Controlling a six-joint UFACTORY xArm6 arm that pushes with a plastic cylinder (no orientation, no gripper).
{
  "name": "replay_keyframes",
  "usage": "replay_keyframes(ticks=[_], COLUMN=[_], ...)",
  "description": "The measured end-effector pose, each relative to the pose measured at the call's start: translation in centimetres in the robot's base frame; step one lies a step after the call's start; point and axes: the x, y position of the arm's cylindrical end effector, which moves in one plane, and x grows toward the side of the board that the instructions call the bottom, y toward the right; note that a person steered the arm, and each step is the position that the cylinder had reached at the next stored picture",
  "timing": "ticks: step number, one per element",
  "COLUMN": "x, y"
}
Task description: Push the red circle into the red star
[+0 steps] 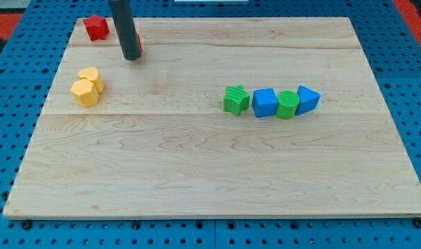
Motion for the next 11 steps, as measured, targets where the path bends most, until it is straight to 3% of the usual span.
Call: replay_keyframes(ticks=[1,3,4,5,6,9,10,11], x=[-3.0,-2.5,-4.4,-7.1,-7.8,-7.8,-6.9,-3.5], y=[-0.4,1.9,3.0,1.3,-1.3,-1.9,0.8,7.8])
